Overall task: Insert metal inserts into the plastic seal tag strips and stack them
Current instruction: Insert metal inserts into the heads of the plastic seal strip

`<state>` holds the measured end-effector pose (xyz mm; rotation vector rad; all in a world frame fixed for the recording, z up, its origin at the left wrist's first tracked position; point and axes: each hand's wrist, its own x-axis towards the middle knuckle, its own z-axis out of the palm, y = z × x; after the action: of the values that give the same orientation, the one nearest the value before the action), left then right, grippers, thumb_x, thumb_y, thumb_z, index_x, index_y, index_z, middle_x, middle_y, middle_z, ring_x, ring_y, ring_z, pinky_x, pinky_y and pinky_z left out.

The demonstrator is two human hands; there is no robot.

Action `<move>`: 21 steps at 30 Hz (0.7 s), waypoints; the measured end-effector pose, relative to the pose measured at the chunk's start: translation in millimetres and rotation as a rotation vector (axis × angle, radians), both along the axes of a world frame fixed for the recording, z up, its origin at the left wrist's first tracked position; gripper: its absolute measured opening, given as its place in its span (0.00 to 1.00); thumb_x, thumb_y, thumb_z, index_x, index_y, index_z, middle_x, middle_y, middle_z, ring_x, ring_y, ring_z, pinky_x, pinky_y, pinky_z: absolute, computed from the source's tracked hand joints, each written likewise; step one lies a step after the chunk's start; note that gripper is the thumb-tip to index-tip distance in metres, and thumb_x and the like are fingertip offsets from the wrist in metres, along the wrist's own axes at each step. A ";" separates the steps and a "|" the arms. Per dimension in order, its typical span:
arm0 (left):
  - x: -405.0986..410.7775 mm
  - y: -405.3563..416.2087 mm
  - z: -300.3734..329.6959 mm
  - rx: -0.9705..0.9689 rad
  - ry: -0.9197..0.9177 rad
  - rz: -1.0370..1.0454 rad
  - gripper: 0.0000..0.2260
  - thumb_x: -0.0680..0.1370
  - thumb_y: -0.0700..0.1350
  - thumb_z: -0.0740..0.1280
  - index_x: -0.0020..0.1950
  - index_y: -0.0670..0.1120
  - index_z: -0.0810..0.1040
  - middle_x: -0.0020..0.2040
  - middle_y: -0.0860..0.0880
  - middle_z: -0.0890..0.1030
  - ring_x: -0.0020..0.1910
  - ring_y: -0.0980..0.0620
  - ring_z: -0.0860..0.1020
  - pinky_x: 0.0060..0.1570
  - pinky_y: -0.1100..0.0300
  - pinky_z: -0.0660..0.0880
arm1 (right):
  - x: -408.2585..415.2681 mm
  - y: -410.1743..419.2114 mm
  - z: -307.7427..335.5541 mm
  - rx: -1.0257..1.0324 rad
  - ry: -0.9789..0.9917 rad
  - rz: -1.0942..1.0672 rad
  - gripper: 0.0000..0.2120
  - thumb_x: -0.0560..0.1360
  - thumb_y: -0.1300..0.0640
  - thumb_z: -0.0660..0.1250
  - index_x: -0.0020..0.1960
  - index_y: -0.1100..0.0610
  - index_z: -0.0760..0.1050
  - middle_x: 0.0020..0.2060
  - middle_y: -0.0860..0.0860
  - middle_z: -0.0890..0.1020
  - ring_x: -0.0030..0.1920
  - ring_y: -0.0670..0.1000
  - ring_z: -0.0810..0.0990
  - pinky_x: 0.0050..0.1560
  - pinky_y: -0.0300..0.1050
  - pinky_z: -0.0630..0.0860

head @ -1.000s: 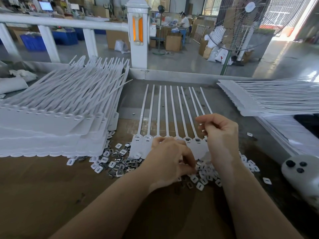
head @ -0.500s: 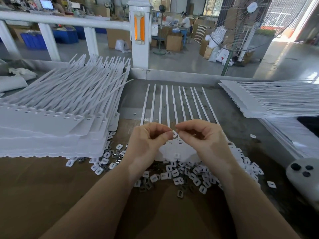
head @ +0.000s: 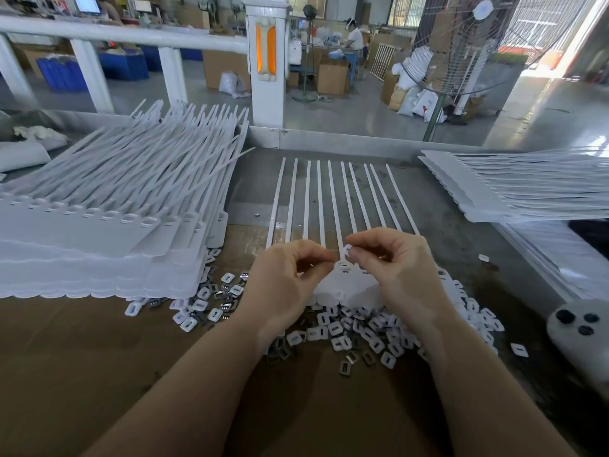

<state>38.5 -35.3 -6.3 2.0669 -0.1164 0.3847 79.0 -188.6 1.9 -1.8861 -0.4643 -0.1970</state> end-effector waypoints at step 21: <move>2.6 2.1 -10.3 0.422 0.022 -0.079 0.04 0.74 0.53 0.69 0.47 0.56 0.81 0.47 0.63 0.75 0.54 0.60 0.70 0.59 0.56 0.61 | 8.5 -10.2 -5.0 -0.050 0.076 -0.149 0.07 0.74 0.64 0.67 0.48 0.55 0.81 0.39 0.46 0.82 0.41 0.40 0.80 0.42 0.30 0.76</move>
<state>41.2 -33.1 -16.6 2.4718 -0.2850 0.3075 87.4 -198.8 -3.1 -1.9708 -0.2793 -0.2128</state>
